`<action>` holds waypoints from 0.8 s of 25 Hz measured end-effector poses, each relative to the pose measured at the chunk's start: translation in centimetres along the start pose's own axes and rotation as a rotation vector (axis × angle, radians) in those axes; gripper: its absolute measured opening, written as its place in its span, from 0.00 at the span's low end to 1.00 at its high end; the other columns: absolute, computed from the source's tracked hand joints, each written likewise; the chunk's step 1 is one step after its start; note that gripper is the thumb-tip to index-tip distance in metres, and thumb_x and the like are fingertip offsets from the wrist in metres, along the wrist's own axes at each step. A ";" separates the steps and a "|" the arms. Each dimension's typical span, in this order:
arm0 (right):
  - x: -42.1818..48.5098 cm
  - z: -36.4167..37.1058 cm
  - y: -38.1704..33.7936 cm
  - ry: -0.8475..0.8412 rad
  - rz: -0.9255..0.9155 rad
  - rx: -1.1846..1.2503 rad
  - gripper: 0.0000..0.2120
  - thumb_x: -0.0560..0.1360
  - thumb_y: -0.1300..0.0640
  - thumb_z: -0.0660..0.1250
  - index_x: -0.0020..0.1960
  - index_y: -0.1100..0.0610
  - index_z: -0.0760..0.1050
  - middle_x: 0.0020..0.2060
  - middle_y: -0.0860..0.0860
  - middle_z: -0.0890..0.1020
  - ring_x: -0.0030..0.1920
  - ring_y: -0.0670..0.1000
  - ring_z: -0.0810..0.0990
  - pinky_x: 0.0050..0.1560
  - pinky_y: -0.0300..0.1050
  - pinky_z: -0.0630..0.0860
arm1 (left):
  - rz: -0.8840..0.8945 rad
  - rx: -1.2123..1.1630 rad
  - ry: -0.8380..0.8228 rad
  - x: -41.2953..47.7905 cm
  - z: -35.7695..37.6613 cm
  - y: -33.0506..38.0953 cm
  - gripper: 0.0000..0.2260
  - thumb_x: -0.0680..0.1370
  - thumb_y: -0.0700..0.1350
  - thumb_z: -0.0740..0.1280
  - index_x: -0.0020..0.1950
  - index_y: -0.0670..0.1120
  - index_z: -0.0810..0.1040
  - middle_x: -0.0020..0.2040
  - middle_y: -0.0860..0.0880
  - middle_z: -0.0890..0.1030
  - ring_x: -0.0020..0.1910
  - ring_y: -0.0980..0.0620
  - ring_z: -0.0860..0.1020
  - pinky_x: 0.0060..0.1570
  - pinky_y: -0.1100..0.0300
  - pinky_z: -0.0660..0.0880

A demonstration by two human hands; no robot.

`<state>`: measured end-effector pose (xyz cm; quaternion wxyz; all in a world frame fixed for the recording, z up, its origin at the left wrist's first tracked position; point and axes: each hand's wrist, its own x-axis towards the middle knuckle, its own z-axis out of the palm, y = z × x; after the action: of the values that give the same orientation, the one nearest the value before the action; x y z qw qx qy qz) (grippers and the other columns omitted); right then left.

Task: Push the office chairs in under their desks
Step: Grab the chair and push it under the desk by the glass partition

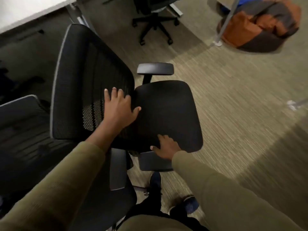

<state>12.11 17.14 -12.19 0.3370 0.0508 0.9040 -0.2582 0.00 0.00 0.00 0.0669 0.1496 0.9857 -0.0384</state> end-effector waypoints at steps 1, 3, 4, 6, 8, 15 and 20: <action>0.6 -0.1 -1.7 0.014 -0.065 0.044 0.38 0.79 0.36 0.62 0.80 0.55 0.56 0.73 0.58 0.68 0.71 0.62 0.69 0.69 0.60 0.68 | -0.058 0.010 0.012 0.4 -1.1 -1.6 0.29 0.78 0.64 0.64 0.65 0.40 0.78 0.73 0.35 0.71 0.77 0.34 0.62 0.77 0.34 0.50; 1.0 -0.9 -5.8 0.065 -0.177 0.130 0.38 0.78 0.37 0.63 0.80 0.54 0.54 0.74 0.58 0.67 0.71 0.60 0.69 0.70 0.60 0.69 | -0.115 0.018 0.087 0.7 -2.9 -4.6 0.28 0.79 0.63 0.64 0.65 0.40 0.78 0.75 0.35 0.69 0.79 0.35 0.59 0.77 0.34 0.47; 0.9 -1.8 -8.1 0.096 -0.242 0.158 0.38 0.79 0.37 0.63 0.80 0.54 0.54 0.74 0.57 0.67 0.72 0.60 0.68 0.70 0.59 0.69 | -0.135 0.028 0.144 0.7 -3.8 -6.2 0.28 0.79 0.62 0.64 0.65 0.40 0.78 0.76 0.35 0.68 0.79 0.35 0.57 0.78 0.34 0.46; 0.9 -3.0 -12.5 0.156 -0.356 0.206 0.37 0.79 0.38 0.62 0.80 0.56 0.55 0.75 0.56 0.65 0.73 0.58 0.67 0.72 0.59 0.67 | -0.139 -0.022 0.202 0.6 -4.7 -8.3 0.27 0.79 0.61 0.65 0.64 0.39 0.78 0.78 0.36 0.65 0.81 0.36 0.55 0.78 0.34 0.44; 0.7 -3.9 -16.2 0.199 -0.450 0.240 0.35 0.81 0.40 0.61 0.80 0.57 0.56 0.76 0.55 0.64 0.74 0.57 0.66 0.73 0.58 0.66 | -0.173 -0.084 0.256 1.3 -5.1 -10.1 0.27 0.78 0.61 0.66 0.67 0.41 0.77 0.80 0.37 0.62 0.81 0.36 0.54 0.77 0.34 0.45; -0.1 -5.2 -21.3 0.278 -0.554 0.345 0.34 0.82 0.41 0.59 0.81 0.55 0.52 0.80 0.55 0.56 0.80 0.52 0.54 0.78 0.57 0.58 | -0.579 -0.580 0.315 5.0 -6.1 -13.8 0.37 0.75 0.67 0.65 0.75 0.43 0.67 0.73 0.39 0.70 0.70 0.37 0.72 0.64 0.43 0.70; 0.4 -6.5 -20.7 0.299 -0.548 0.419 0.35 0.82 0.39 0.57 0.81 0.54 0.51 0.80 0.54 0.57 0.80 0.51 0.54 0.78 0.57 0.58 | -0.609 -0.456 0.327 5.7 -7.0 -10.4 0.40 0.73 0.67 0.69 0.72 0.40 0.66 0.65 0.40 0.77 0.62 0.38 0.78 0.54 0.46 0.75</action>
<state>2.51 2.49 0.67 0.1023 -0.0878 0.8508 -0.5080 -9.37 -7.60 6.67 -0.0734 -0.1634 0.9659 0.1870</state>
